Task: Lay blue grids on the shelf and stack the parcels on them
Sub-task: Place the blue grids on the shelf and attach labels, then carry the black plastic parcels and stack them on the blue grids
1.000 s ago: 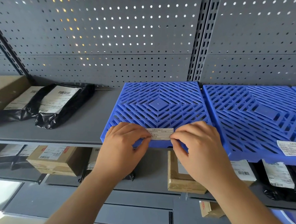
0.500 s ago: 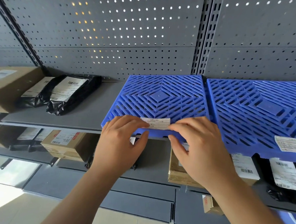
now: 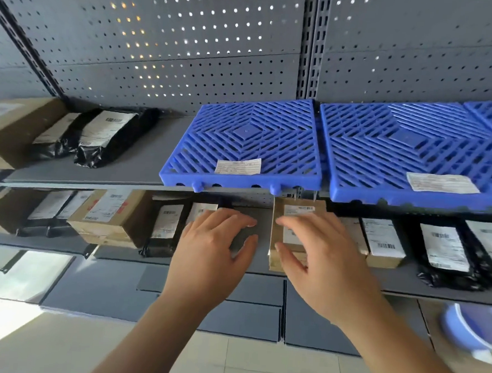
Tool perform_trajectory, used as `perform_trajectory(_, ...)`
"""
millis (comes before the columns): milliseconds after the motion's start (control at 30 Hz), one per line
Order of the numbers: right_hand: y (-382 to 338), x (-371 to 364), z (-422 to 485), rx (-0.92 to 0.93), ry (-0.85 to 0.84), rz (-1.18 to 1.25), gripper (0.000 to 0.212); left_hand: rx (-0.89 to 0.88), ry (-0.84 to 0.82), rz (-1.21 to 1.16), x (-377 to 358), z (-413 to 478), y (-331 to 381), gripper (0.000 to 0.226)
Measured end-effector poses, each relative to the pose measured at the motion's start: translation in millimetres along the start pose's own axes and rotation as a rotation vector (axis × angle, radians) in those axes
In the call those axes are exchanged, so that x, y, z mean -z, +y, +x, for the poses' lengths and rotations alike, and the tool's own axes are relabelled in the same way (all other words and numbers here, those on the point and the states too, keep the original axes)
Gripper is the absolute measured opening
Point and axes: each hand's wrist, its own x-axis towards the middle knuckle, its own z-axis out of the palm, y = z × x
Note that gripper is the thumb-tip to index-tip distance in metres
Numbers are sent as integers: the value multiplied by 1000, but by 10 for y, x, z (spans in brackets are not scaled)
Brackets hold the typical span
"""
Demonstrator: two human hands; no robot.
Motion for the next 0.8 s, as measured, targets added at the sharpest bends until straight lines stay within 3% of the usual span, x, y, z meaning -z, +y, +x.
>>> perform_trajectory(200,-50,184,-676,-210,-10,-125,34,-28,-177,-69,-150,-392,183,38)
perform_trajectory(433,-58,538,-1457,-420,-11,-239,38,-87,-317,-148,-368,-856,691,33)
perform_trajectory(600,40,820,-1788,-536,76,-302,40,-139,-361,-150,-423,-948,1114,36)
perform_trajectory(800,464,1125,-2172,-565,44,-430,37,-181,-381,-150,-638,-976,1698,40)
